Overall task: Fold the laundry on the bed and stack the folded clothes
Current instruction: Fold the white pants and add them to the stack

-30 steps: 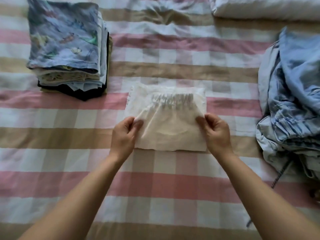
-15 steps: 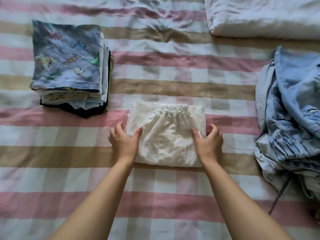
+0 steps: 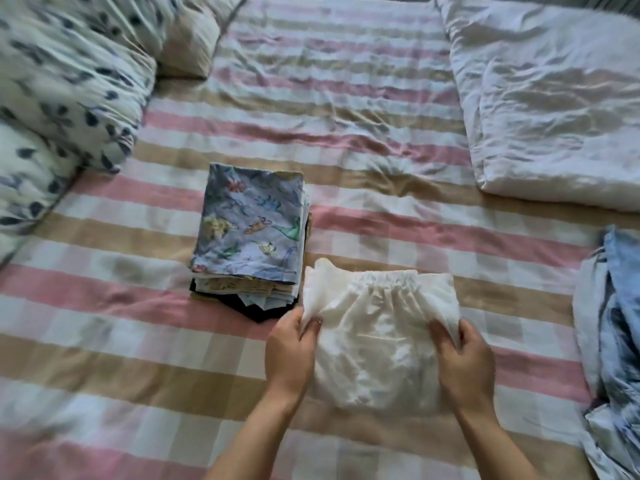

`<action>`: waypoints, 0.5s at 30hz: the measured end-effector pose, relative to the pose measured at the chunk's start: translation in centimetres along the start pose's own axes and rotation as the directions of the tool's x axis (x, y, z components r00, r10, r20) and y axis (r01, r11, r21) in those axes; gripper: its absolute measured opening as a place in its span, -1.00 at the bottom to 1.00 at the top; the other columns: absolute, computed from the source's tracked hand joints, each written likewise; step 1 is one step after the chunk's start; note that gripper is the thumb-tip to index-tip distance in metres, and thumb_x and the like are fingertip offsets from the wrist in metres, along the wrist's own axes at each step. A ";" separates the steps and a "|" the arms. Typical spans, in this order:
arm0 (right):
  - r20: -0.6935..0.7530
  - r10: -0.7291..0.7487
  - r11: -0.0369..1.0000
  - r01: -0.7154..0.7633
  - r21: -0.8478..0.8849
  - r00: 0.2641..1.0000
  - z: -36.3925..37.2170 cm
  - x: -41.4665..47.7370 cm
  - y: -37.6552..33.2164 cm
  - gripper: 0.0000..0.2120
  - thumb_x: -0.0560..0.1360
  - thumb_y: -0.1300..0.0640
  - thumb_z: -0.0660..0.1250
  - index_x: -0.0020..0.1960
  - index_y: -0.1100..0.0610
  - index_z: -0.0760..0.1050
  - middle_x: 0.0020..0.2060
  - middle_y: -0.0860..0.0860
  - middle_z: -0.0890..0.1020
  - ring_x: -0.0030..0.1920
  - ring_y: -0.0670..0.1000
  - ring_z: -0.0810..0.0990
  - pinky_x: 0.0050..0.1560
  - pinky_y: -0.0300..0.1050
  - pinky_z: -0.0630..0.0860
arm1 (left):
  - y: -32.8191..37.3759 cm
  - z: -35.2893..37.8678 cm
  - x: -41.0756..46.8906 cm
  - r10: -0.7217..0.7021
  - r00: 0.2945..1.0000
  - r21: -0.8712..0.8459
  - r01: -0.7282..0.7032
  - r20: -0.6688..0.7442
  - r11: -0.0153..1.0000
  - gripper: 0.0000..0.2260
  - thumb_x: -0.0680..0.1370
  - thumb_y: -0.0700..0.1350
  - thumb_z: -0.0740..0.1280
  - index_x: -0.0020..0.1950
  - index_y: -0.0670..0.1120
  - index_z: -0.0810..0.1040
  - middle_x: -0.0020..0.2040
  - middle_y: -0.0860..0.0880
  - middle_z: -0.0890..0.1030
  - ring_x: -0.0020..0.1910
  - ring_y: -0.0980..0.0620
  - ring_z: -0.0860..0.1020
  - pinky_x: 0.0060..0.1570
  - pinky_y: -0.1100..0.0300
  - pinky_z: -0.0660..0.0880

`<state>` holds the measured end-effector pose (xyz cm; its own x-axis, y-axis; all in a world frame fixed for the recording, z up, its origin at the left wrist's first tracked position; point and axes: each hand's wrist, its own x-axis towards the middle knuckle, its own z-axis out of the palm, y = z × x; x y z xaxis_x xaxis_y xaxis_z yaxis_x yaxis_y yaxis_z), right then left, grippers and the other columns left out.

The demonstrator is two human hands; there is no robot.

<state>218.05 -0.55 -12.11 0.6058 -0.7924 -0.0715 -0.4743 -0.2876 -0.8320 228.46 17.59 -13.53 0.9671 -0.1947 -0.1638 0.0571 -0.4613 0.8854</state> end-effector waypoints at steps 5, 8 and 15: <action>0.011 -0.139 0.982 0.136 0.130 0.990 6.9 3.3 -8.6 -0.79 0.52 0.13 0.29 -0.22 0.24 0.44 -0.34 0.12 0.57 -0.33 0.10 0.50 -0.31 0.01 0.39 | 2.3 -8.3 6.5 0.148 0.969 -0.022 -0.156 -0.199 0.988 -0.93 0.55 -0.15 0.30 -0.10 -0.12 0.54 -0.22 0.00 0.61 -0.24 0.12 0.55 -0.20 0.25 0.46; 0.040 -0.177 0.963 0.165 0.211 0.983 12.5 5.8 -13.2 -0.86 0.54 0.15 0.28 -0.14 0.21 0.49 -0.28 0.03 0.58 -0.27 0.03 0.52 -0.27 -0.12 0.37 | 2.3 -12.4 12.5 0.167 0.944 0.016 -0.169 -0.285 0.985 -0.93 0.55 -0.16 0.29 -0.05 -0.15 0.54 -0.23 0.04 0.57 -0.28 0.14 0.51 -0.28 0.36 0.38; 0.191 -0.037 0.992 0.013 0.124 0.981 22.6 9.4 -14.4 -0.88 0.59 0.10 0.17 -0.07 0.12 0.42 -0.17 0.04 0.56 -0.14 0.10 0.54 -0.19 -0.09 0.35 | -3.3 -15.2 21.4 0.030 0.964 0.132 0.005 -0.265 0.991 -0.83 0.56 -0.17 0.27 0.06 -0.25 0.52 -0.06 -0.17 0.61 -0.07 -0.14 0.56 -0.12 0.13 0.43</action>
<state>244.98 8.32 -13.25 0.7336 -0.6640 -0.1445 -0.3834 -0.2289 -0.8948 252.72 28.06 -13.33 0.9995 0.0274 -0.0160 0.0288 -0.5724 0.8195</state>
